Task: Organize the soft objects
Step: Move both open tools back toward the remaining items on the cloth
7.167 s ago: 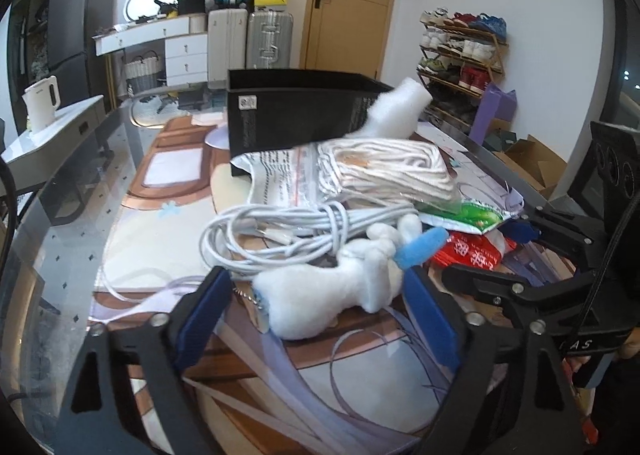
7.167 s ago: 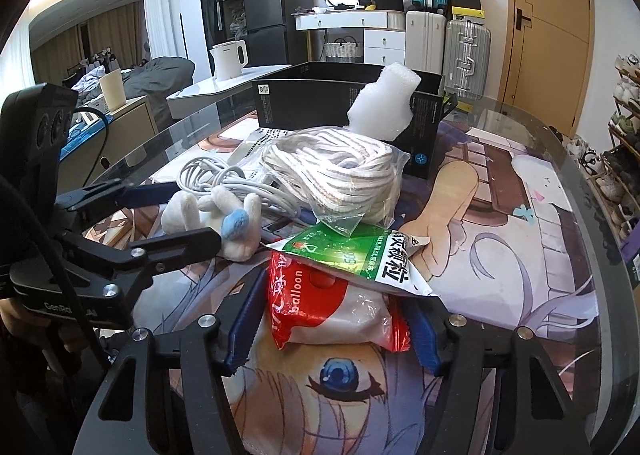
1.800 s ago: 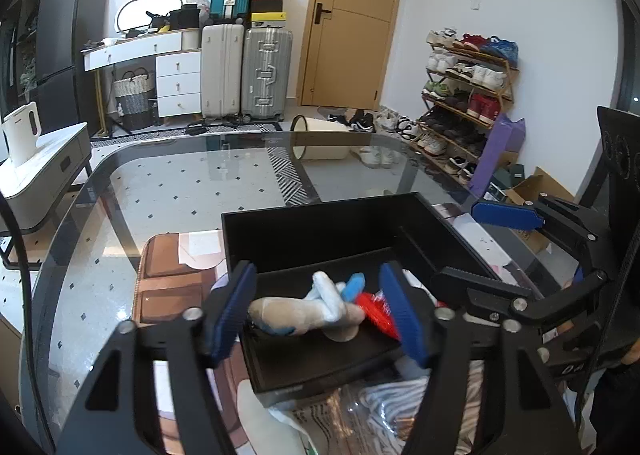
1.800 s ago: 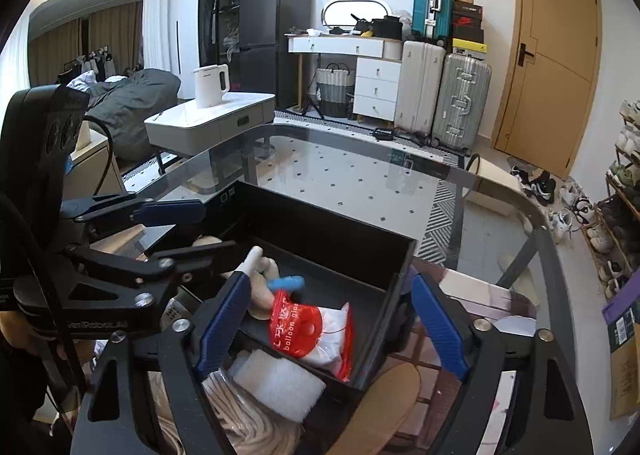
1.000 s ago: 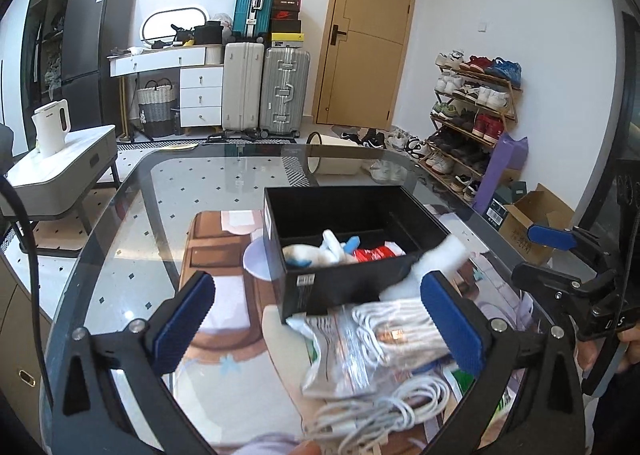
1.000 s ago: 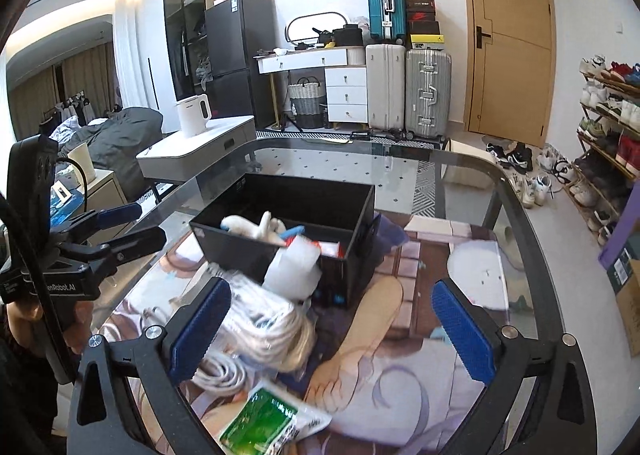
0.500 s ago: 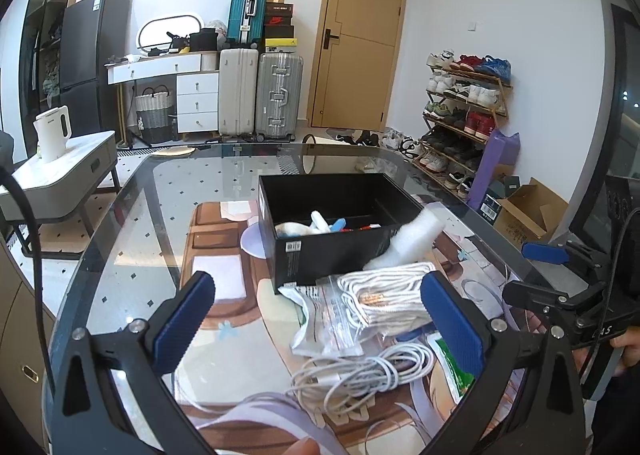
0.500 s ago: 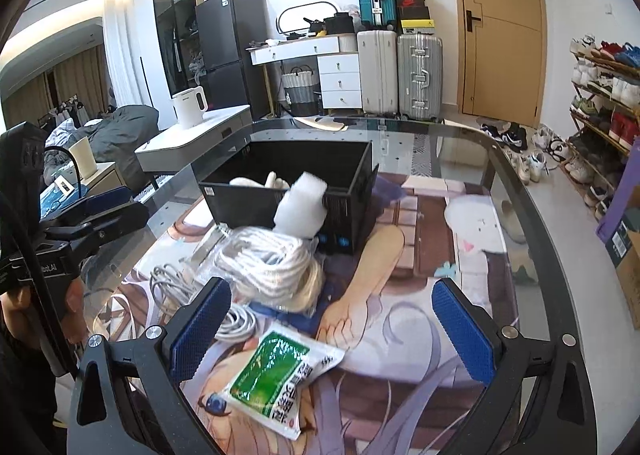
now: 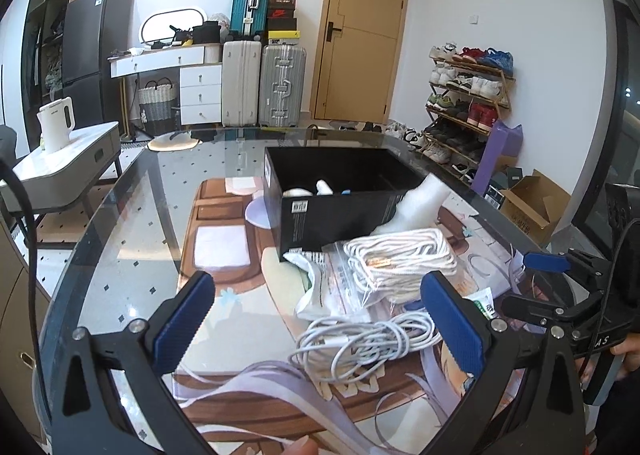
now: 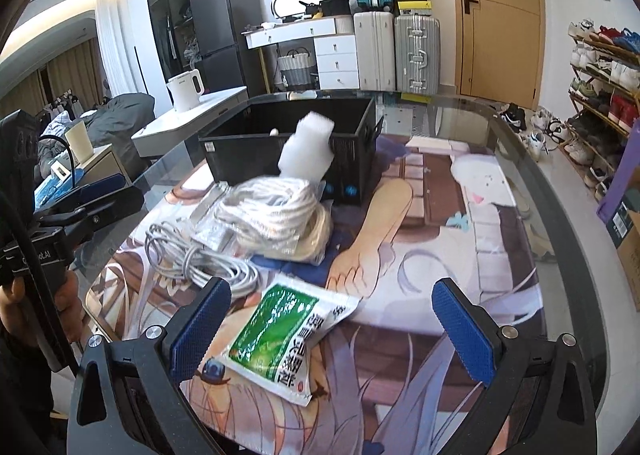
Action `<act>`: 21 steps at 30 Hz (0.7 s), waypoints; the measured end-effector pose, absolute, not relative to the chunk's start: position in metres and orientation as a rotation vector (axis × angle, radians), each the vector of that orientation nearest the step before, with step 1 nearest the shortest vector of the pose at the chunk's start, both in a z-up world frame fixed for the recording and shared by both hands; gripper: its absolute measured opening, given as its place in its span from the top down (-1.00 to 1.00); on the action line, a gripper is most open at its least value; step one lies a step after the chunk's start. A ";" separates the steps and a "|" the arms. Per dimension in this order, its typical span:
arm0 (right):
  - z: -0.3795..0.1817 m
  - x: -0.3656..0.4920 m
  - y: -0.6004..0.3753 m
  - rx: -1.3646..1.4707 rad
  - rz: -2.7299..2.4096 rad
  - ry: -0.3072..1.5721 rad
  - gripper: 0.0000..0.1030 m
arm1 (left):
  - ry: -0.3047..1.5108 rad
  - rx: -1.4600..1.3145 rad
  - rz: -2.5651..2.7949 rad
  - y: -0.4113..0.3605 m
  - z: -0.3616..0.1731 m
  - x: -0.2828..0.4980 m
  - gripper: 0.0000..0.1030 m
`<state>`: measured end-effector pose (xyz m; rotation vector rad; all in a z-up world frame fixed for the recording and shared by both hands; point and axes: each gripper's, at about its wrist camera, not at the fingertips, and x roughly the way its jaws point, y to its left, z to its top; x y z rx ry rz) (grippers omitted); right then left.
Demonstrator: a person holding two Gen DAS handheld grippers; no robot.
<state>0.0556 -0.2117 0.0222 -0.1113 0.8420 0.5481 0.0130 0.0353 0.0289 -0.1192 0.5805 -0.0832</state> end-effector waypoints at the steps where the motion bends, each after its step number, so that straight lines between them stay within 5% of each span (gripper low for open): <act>1: 0.020 0.054 -0.211 -0.113 0.549 0.849 -0.99 | 0.588 -0.123 -0.083 0.035 0.027 0.013 -1.00; 21: -0.016 0.048 -0.189 -0.157 0.573 0.935 -0.99 | 0.690 -0.081 -0.161 0.022 -0.003 0.008 -1.00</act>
